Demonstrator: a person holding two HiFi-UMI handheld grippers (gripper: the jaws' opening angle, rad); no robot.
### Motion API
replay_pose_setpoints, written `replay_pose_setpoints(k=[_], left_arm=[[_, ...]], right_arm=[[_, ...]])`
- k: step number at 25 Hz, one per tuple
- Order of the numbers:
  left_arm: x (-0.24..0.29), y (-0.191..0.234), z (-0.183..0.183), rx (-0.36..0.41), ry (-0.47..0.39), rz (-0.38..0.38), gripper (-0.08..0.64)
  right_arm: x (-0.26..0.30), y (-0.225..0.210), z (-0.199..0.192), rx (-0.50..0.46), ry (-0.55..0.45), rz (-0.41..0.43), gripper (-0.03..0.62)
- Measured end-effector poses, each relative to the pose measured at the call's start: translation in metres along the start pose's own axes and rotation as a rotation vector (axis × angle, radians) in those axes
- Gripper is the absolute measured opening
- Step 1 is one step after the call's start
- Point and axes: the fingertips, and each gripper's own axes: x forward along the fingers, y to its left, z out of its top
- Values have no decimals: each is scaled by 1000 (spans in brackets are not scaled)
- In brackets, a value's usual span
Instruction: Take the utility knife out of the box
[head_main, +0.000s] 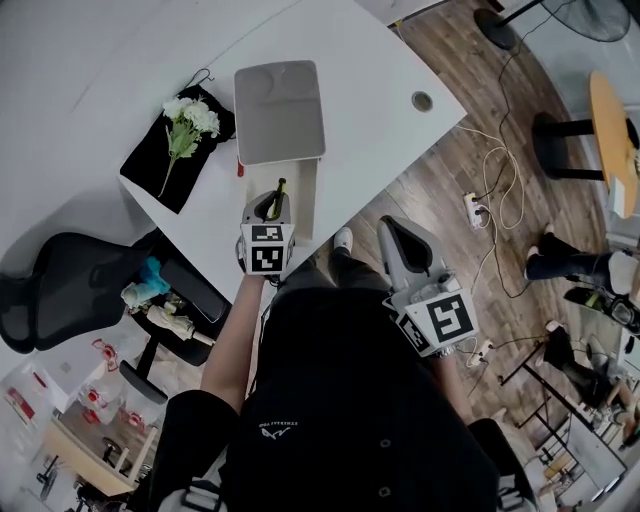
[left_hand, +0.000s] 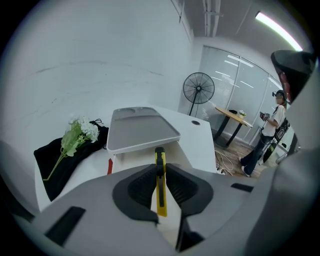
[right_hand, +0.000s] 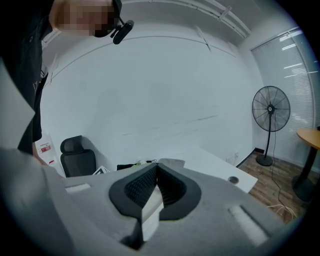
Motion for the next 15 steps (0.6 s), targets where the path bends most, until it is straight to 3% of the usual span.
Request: replay_pose_setpoints(k=[15], left_arm=[[-52, -15, 24, -65, -141, 91, 60]], right_arm=[[-3, 0, 1, -24, -8, 128, 5]])
